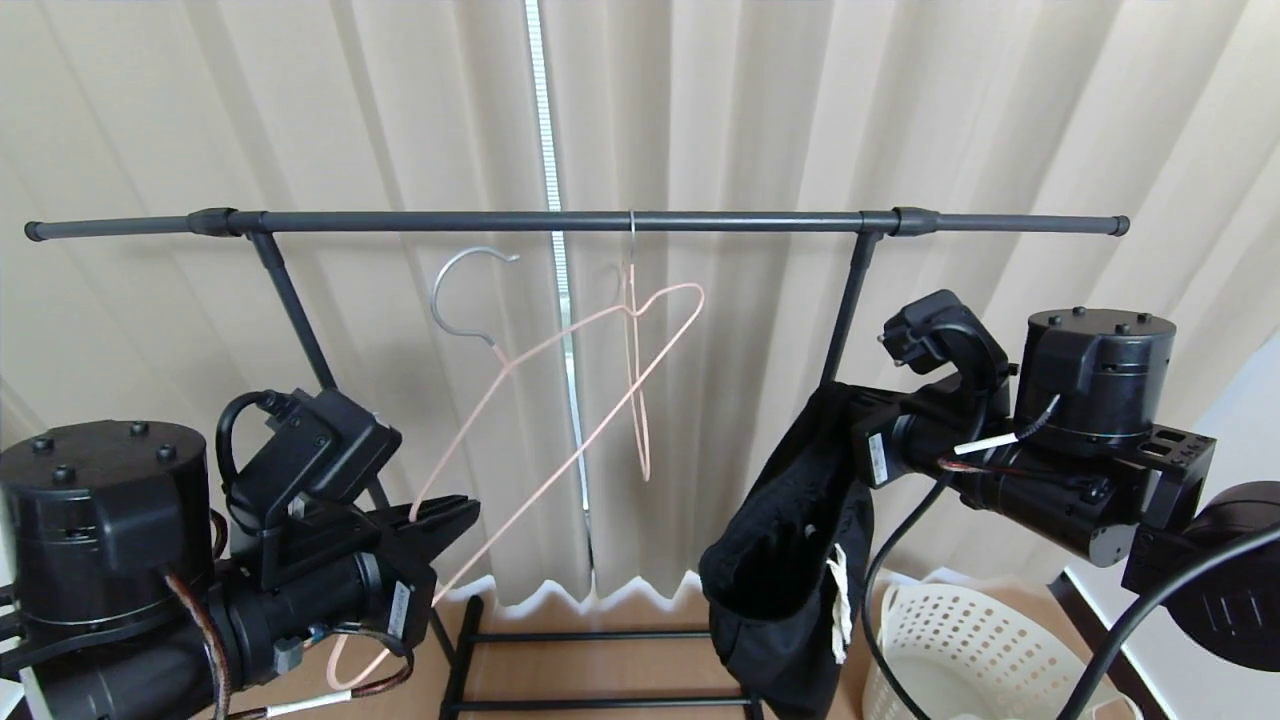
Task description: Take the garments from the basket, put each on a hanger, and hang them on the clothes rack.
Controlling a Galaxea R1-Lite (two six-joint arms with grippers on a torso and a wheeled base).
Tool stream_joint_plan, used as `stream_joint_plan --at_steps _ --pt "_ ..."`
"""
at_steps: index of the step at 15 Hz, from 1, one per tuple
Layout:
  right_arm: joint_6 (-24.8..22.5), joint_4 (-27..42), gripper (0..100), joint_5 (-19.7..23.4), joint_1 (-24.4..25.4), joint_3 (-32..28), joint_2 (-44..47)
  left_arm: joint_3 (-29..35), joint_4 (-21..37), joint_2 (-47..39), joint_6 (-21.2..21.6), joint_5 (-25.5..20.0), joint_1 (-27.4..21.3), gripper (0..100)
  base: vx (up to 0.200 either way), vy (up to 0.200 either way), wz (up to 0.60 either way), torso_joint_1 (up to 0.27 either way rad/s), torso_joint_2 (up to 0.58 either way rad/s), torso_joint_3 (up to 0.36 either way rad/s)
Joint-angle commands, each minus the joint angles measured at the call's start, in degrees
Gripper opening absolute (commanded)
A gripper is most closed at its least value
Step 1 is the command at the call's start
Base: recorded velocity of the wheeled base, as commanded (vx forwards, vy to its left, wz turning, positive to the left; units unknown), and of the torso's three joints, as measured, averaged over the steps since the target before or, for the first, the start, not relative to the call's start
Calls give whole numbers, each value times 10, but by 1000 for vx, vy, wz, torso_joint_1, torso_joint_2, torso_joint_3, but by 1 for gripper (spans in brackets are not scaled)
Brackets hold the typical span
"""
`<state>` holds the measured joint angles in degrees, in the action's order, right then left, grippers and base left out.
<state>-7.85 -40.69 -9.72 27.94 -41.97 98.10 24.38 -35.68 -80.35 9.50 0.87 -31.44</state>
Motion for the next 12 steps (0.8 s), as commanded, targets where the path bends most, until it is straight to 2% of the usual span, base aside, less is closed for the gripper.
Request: stream_joint_plan --at_steps 1,4,9,12 --pt "-1 0 0 -18 -1 -7 -1 -14 0 -13 18 -17 -1 0 0 0 0 0 0 0" --pt "-12 0 0 -73 -1 -17 0 -37 0 -25 62 -51 -6 0 0 0 0 0 0 0" --pt "-25 -1 0 -146 4 -30 4 -45 -1 -51 65 -62 -52 0 0 0 0 0 0 0" --pt "-25 4 0 -192 33 -38 5 -37 -2 -67 65 -62 -76 0 0 0 0 0 0 0"
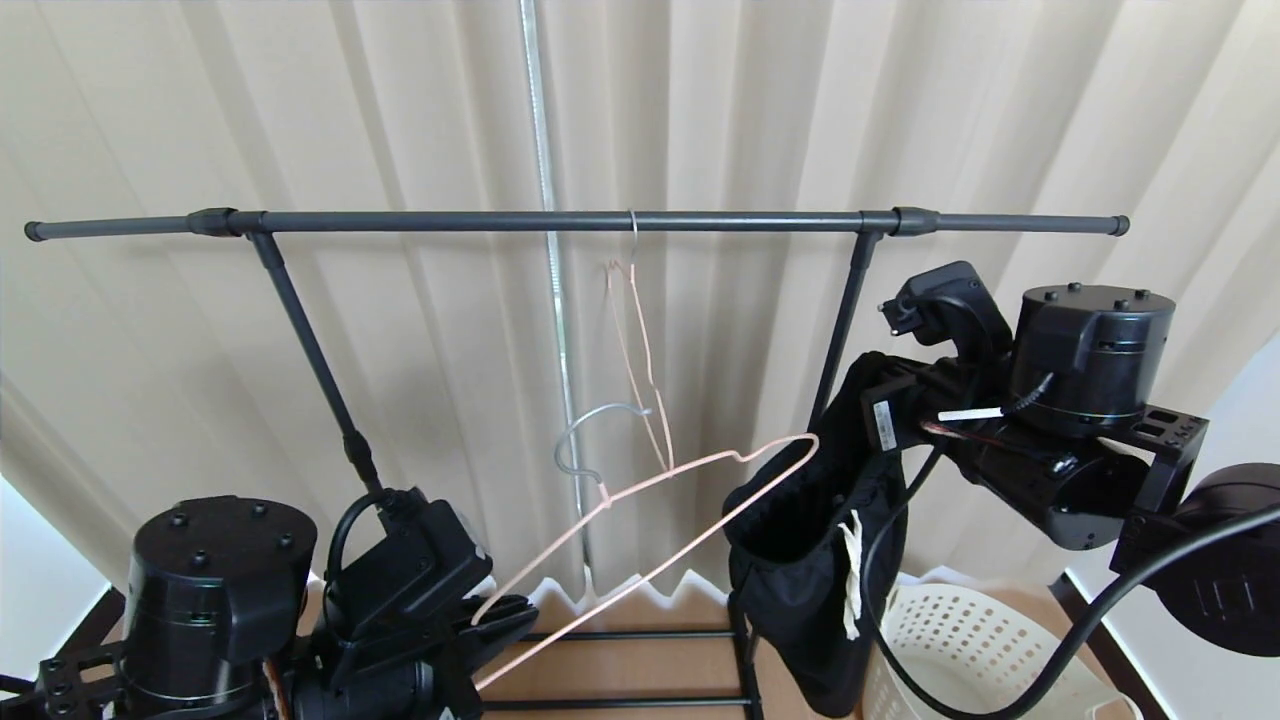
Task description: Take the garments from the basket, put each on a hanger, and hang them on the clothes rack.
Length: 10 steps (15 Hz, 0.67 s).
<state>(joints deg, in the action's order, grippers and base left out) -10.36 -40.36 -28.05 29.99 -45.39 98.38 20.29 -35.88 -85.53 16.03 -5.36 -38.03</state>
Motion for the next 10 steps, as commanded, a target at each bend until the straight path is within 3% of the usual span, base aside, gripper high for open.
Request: stream_joint_plan --at_steps 1,4,8,10 --pt "-1 3 0 -19 20 -3 2 9 -5 -22 0 0 -13 0 0 0 0 0 0 0" --pt "-12 3 0 -56 46 -1 1 14 -52 -59 0 -1 -15 0 0 0 0 0 0 0" --pt "-12 5 0 -66 65 2 0 22 -67 -76 -2 1 -19 0 0 0 0 0 0 0" --pt "-13 28 0 -99 90 1 -3 36 -67 -83 -5 3 -18 0 0 0 0 0 0 0"
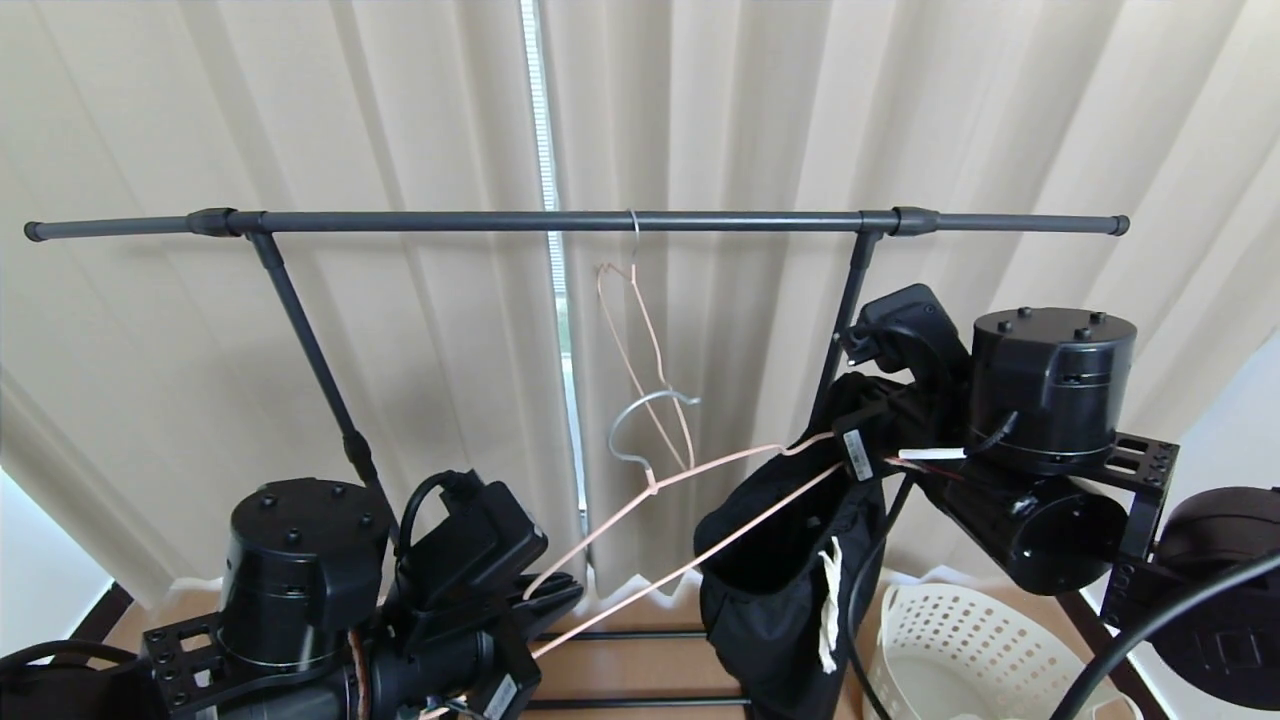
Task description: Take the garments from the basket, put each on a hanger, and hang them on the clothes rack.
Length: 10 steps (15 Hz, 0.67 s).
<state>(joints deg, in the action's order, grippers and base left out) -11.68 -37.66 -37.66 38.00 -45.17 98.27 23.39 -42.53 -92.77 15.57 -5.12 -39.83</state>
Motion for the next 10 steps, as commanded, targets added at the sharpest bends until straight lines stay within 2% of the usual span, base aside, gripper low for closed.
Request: stream_joint_plan --at_steps 1,5,10 --pt "0 3 0 -8 23 0 -2 7 0 -12 0 0 0 0 0 0 0 0 0 0" --pt "0 4 0 -39 59 3 -3 5 -14 -13 -1 2 0 0 0 0 0 0 0 0" --pt "3 30 0 -39 121 7 -28 6 -16 -13 -9 3 1 0 0 0 0 0 0 0"
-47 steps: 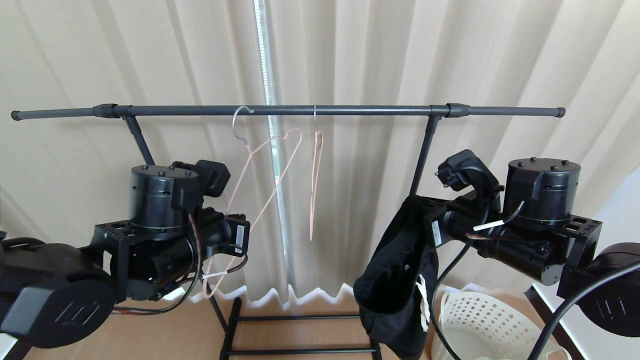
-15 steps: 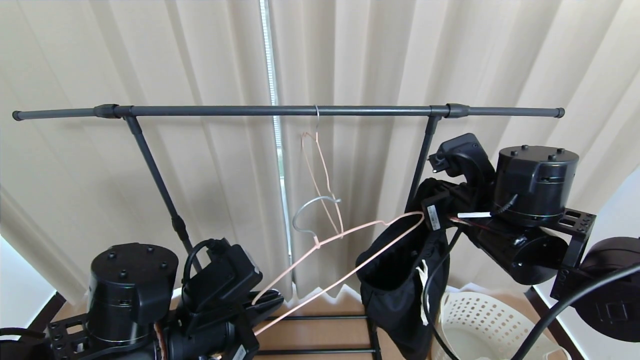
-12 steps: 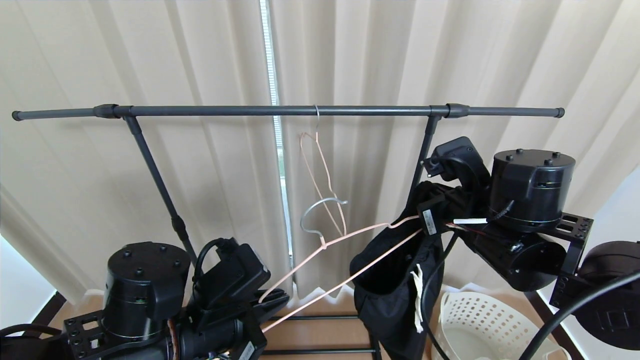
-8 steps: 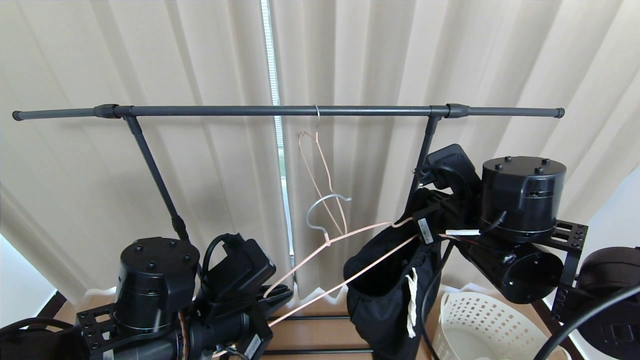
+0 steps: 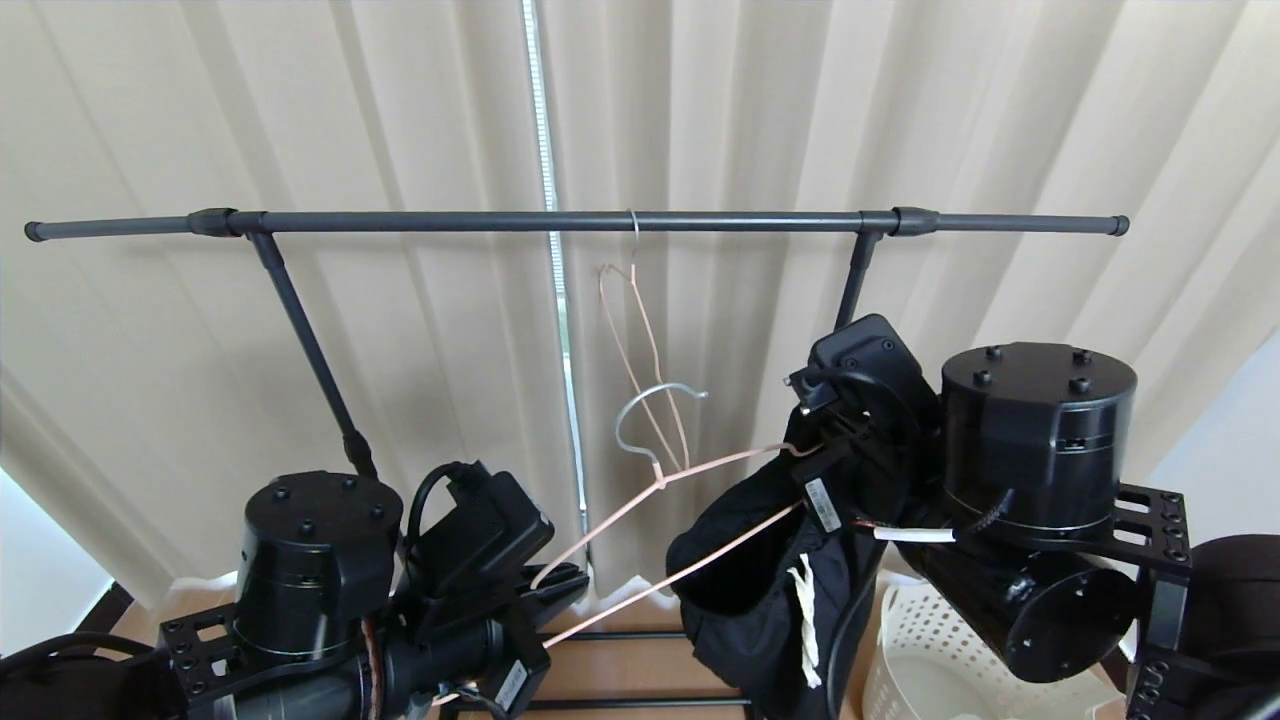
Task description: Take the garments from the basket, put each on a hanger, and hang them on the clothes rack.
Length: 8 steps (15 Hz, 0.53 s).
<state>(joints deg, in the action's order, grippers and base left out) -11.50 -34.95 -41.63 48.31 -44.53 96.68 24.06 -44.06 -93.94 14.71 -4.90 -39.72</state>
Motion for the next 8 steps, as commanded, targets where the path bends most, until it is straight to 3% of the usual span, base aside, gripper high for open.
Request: stream_joint_plan --at_steps 1,5,8 --pt "2 3 0 0 25 1 -12 -2 -2 0 0 1 0 0 0 0 0 0 0 0" --pt "9 1 0 1 68 1 -17 -7 -14 0 0 1 0 0 0 0 0 0 0 0" --pt "42 -5 0 1 106 -6 -11 -9 -14 0 0 1 -1 0 0 0 0 0 0 0"
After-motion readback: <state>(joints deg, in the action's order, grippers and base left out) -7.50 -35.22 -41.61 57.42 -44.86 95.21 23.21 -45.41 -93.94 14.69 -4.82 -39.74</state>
